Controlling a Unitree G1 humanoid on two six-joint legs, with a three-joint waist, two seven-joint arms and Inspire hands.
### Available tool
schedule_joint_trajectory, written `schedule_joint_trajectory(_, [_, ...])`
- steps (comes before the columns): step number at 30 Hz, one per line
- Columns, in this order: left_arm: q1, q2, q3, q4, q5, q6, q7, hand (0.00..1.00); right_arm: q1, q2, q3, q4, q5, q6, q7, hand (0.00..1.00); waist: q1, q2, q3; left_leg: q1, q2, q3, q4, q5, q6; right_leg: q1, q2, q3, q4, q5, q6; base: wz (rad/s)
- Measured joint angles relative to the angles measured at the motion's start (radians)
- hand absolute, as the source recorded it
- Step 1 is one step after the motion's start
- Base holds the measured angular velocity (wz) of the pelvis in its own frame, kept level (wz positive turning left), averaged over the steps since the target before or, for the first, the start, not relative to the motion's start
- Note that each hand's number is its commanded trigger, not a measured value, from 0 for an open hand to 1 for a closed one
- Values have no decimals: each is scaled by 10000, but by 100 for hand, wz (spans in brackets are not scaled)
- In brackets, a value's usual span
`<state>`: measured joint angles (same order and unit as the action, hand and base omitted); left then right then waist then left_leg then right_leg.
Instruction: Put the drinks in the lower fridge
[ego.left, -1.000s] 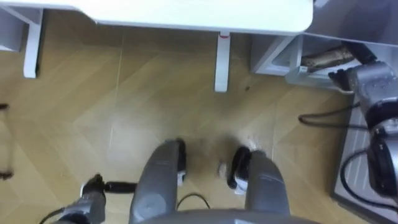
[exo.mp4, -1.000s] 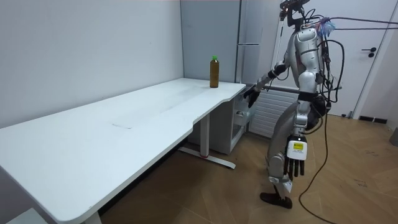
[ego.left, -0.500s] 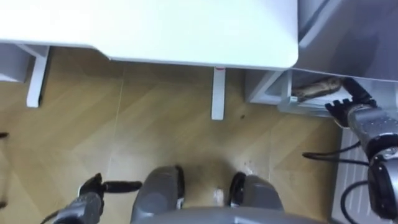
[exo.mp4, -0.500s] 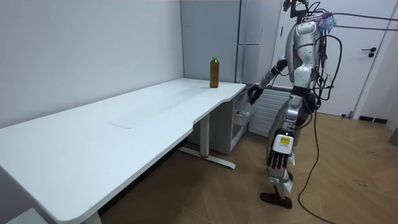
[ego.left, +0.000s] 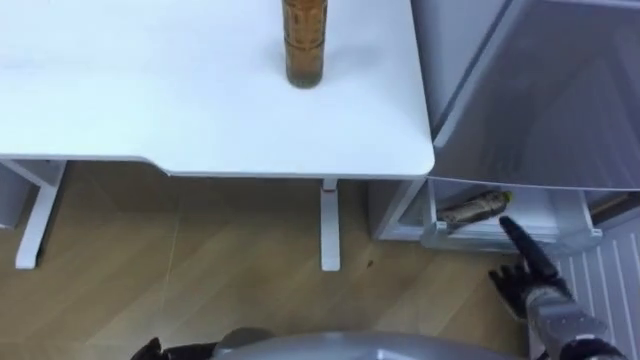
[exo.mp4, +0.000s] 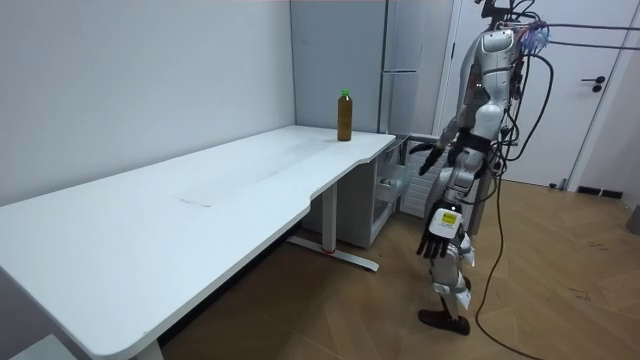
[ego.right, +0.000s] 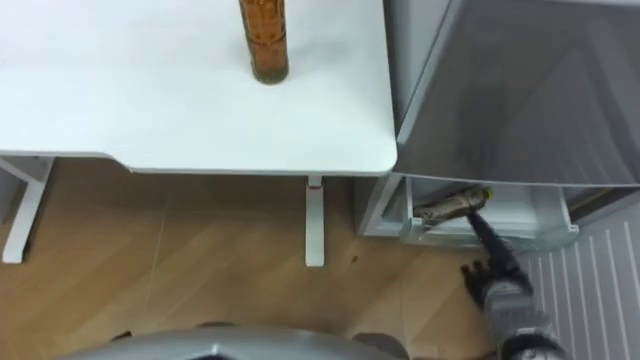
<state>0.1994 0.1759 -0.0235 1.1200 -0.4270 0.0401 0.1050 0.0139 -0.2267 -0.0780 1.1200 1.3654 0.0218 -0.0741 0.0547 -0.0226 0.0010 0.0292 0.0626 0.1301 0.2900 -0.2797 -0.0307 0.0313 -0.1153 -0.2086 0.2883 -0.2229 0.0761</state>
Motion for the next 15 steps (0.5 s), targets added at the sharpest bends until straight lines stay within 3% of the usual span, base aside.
schedule_joint_trajectory(3, [144, -50, 68, -11, 118, -3, -1, 0, 237, 81, 1, 75, -657, 13, 80, 0, -124, 48, 37, 110, -2, -16, -68, 1, 1, 205, 14, -62, -194, 54, 20, 3])
schedule_joint_trajectory(10, [566, -236, 795, -20, 755, -22, 308, 0, 905, 411, -35, 433, -2737, 17, 234, 0, -365, 85, 37, 565, -41, -47, -375, 16, -12, 715, 63, -140, -684, 125, 73, 0])
schedule_joint_trajectory(15, [611, -325, 980, -15, 758, -36, 393, 0, 1079, 553, 17, 828, -6017, 18, 98, 0, -543, 106, 57, 701, -65, -147, -458, 17, -12, 952, 57, -316, -849, 129, 82, 5])
